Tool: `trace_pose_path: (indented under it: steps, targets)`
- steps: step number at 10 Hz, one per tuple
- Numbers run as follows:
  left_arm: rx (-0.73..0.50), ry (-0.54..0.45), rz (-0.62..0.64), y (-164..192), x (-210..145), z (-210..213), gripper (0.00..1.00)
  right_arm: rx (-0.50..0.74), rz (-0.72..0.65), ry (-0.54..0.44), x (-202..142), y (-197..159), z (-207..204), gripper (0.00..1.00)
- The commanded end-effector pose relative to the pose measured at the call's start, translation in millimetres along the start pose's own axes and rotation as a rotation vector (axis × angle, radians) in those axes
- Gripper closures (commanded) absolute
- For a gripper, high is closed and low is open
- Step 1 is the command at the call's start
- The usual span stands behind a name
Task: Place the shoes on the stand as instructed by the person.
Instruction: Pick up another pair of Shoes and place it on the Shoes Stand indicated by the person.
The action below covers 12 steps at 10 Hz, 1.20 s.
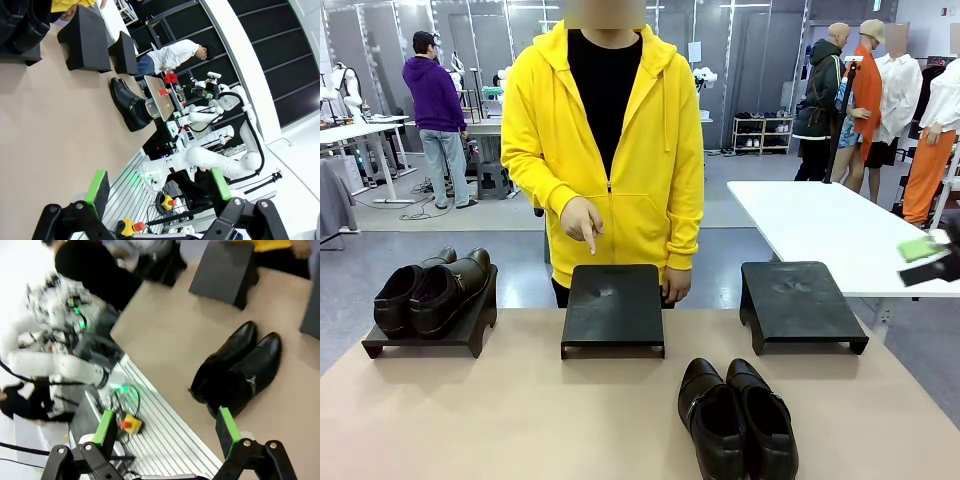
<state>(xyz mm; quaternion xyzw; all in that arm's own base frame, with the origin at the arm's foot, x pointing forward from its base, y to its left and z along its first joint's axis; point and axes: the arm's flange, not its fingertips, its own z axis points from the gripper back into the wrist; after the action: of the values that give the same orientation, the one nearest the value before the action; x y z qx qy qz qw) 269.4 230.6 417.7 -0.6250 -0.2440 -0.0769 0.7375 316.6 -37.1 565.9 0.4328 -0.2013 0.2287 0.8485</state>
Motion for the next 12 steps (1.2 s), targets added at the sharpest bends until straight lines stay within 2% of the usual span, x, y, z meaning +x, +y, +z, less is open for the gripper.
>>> trace_pose_path:
  steps: [1,3,4,6,9,12]
  targets:
    - [-0.005,0.01,-0.002,-4.8,-3.1,1.0,0.0,-0.108,0.006,0.188,32.2,13.0,-51.0,0.0]
    - [-0.005,0.01,-0.002,-4.8,-3.1,1.0,0.0,-0.265,0.0,0.296,49.6,36.6,-115.8,0.0]
    - [-0.005,0.01,-0.002,-4.8,-3.1,1.0,0.0,-0.333,-0.026,0.32,50.5,41.6,-138.3,0.0]
    - [-0.005,0.01,-0.002,-4.8,-3.1,1.0,0.0,-0.422,-0.088,0.369,44.4,34.9,-171.9,0.0]
    - [-0.005,0.01,-0.002,-4.8,-3.1,1.0,0.0,-0.599,-0.207,0.333,21.8,15.7,-211.3,0.0]
    - [-0.005,0.01,-0.002,-4.8,-3.1,1.0,0.0,-0.69,-0.269,0.34,5.4,-2.8,-251.2,0.0]
